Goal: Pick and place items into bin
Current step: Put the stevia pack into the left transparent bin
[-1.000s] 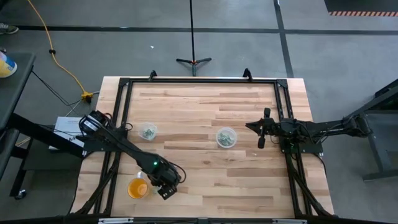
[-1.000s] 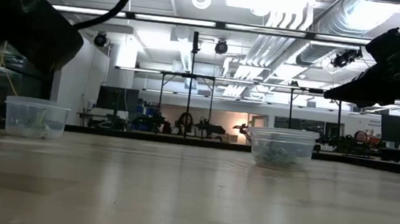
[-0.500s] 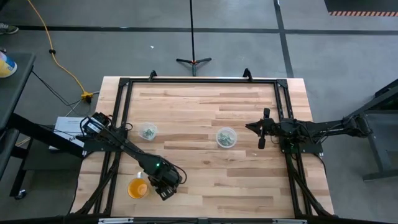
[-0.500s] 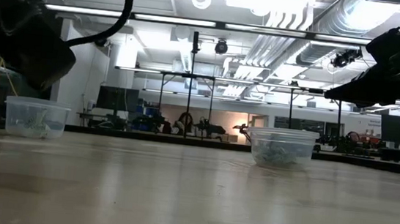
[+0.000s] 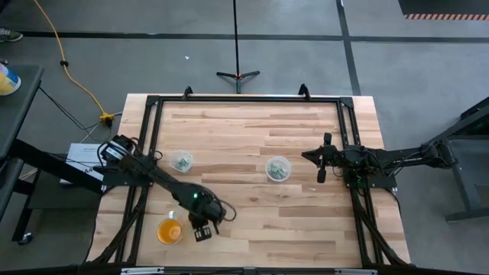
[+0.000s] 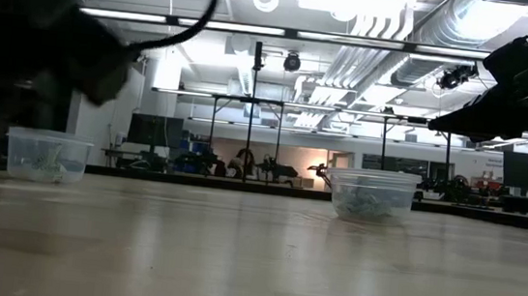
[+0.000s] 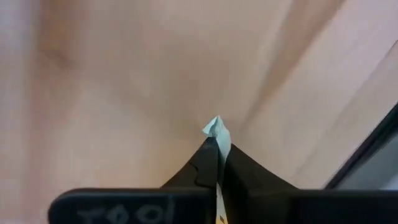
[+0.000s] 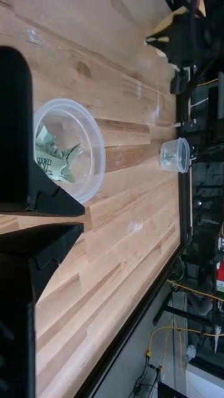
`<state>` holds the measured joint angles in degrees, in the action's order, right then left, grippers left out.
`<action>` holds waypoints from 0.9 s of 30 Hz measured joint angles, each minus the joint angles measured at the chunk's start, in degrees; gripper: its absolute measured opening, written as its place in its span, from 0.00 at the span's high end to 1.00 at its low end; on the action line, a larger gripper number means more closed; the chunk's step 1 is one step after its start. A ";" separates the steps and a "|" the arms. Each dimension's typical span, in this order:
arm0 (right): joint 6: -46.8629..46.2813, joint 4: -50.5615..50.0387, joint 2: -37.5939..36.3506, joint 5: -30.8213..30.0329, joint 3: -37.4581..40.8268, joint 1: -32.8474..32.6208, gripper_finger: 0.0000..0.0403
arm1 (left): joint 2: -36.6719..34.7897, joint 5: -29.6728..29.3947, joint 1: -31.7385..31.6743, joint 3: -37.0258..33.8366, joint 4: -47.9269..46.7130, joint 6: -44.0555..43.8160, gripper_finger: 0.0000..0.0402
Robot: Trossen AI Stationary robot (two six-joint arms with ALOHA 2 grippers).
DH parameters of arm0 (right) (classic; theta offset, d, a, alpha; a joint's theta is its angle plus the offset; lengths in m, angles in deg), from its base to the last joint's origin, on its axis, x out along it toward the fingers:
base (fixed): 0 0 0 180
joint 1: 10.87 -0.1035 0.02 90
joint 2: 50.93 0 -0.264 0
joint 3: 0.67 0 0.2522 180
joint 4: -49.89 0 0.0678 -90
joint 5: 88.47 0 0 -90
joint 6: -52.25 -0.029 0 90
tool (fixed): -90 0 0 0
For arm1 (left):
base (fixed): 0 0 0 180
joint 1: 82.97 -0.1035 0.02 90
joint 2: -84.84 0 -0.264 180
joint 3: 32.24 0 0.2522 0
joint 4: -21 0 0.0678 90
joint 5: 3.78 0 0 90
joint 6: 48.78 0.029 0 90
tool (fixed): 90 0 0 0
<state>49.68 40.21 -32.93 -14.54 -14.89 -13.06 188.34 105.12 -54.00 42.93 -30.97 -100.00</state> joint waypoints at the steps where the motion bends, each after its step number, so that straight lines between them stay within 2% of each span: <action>1: 0.00 0.00 0.00 0.00 0.01 -0.01 0.96 | -0.84 -1.24 -0.81 0.00 -0.40 2.24 0.88; 6: 0.00 0.00 0.00 -0.02 -0.01 0.00 0.95 | -5.85 -10.02 -6.88 0.08 -5.33 13.00 0.95; 13: 0.00 0.01 0.00 -0.02 0.01 0.01 0.96 | -14.64 -17.92 -15.94 0.13 -15.76 21.97 0.91; 19: 0.00 0.06 -0.03 -0.04 0.00 0.00 0.95 | -21.39 -26.74 -22.87 -0.02 -30.26 24.04 0.94; 27: 0.00 0.05 -0.02 -0.04 0.01 0.00 0.96 | -24.63 -27.96 -32.44 -2.27 -33.37 27.12 0.92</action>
<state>49.68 40.26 -32.95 -14.59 -14.88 -13.06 163.71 77.15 -86.44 40.66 -64.34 -72.88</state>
